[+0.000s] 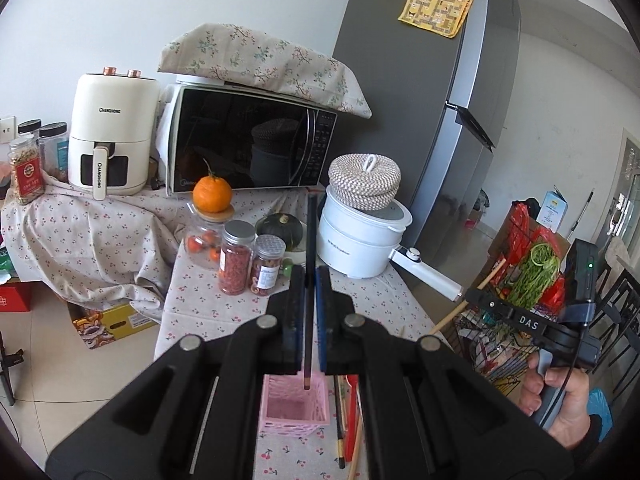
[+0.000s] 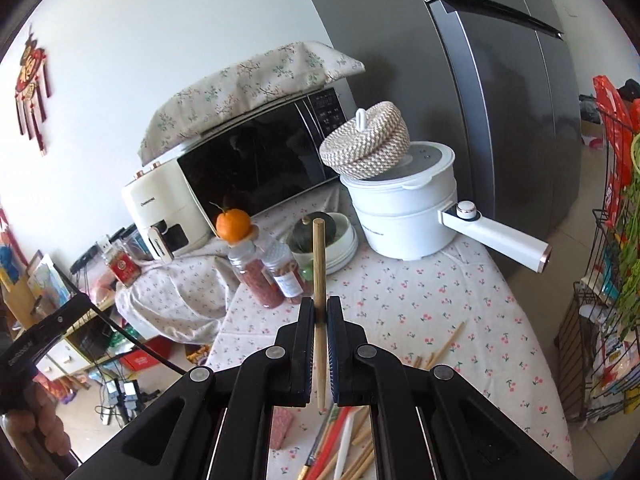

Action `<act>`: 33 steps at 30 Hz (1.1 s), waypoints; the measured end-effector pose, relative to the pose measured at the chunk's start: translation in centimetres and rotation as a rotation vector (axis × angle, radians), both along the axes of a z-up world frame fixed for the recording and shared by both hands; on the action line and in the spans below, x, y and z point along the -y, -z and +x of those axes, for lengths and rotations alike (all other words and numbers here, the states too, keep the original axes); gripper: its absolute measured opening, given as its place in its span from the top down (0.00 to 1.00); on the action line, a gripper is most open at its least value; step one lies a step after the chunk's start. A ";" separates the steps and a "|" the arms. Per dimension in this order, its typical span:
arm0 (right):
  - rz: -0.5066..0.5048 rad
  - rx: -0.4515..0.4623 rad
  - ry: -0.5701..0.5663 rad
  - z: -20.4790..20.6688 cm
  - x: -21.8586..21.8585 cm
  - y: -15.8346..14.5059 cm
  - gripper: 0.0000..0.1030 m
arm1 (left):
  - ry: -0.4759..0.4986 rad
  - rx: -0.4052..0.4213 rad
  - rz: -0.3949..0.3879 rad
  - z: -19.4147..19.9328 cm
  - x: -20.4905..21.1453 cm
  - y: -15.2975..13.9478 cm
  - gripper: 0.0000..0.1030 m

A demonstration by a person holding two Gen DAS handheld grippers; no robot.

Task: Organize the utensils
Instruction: 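Lower the black chopstick into the pink basket with the left gripper while the right carries a wooden chopstick there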

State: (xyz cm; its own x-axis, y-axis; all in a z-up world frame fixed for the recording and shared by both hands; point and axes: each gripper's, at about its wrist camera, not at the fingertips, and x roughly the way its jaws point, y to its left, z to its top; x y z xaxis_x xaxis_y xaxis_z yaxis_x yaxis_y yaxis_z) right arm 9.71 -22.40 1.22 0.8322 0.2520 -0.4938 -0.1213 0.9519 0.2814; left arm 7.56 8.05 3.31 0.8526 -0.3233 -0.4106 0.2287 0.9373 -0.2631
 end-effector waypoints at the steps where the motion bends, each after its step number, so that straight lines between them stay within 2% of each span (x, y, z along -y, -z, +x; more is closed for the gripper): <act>1: 0.004 0.009 -0.010 0.0 -0.4 -0.3 0.94 | -0.002 -0.002 -0.008 0.2 -0.2 0.0 0.94; 5: 0.040 0.029 -0.053 0.0 -1.7 -0.8 0.94 | 0.003 -0.043 0.013 1.5 -0.1 0.7 0.94; 9: 0.076 0.036 -0.112 0.1 -3.2 -0.9 0.94 | -0.012 -0.123 0.067 3.3 0.4 3.1 0.94; 12: 0.086 0.036 -0.148 0.2 -4.4 -0.7 0.94 | -0.013 -0.177 0.071 4.5 0.4 4.7 0.94; 19: 0.074 0.014 -0.178 0.4 -6.0 0.2 0.94 | -0.009 -0.284 0.043 6.5 0.3 7.1 0.94; 28: 0.135 -0.083 -0.196 3.5 -7.5 3.8 0.94 | -0.036 -0.330 -0.037 7.5 -1.1 8.1 0.94; 33: 0.069 -0.139 -0.177 4.9 -9.2 5.9 0.94 | -0.038 -0.350 -0.065 7.8 -1.7 8.6 0.94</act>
